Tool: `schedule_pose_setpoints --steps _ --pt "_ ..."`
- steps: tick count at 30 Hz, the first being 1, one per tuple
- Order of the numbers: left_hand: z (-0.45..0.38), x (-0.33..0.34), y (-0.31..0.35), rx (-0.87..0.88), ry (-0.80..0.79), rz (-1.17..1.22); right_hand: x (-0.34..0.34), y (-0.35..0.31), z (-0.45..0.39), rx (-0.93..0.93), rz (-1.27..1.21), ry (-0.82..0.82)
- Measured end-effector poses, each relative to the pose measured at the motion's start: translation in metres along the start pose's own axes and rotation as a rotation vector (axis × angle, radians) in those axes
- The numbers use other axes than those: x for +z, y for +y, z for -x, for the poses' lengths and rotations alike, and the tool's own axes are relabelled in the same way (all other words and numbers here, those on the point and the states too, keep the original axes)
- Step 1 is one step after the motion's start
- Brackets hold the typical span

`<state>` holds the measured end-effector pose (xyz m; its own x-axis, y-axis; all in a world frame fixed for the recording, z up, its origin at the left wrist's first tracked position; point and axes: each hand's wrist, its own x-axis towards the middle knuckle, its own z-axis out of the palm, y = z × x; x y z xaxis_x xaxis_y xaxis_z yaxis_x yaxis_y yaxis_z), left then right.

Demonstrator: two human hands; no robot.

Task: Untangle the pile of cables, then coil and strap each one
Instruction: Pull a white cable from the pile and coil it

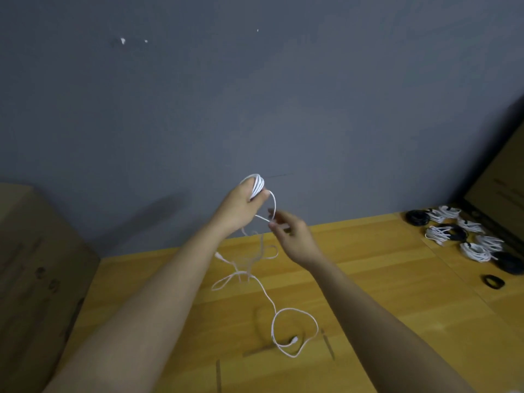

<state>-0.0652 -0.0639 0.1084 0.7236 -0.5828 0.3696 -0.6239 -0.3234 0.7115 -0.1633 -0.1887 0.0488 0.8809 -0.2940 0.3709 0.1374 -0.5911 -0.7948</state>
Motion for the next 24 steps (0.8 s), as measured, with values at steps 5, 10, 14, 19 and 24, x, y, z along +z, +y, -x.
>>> schedule_pose_setpoints --steps 5,10,14,19,24 --pt "-0.007 -0.010 0.014 -0.080 0.093 0.117 0.013 0.009 0.000 0.154 -0.011 -0.088" --pt "-0.005 -0.018 0.012 -0.084 0.212 0.052 0.014 0.033 0.011 0.237 -0.072 0.040" --pt "-0.012 -0.035 0.003 -0.182 0.427 0.023 -0.005 0.070 0.034 0.466 0.099 0.092" --pt "-0.032 -0.051 0.015 -0.143 0.418 -0.021 -0.032 0.081 0.041 0.623 0.421 0.037" --pt "-0.042 -0.031 0.037 -0.108 0.275 0.034 -0.041 0.013 -0.005 0.258 0.318 0.103"
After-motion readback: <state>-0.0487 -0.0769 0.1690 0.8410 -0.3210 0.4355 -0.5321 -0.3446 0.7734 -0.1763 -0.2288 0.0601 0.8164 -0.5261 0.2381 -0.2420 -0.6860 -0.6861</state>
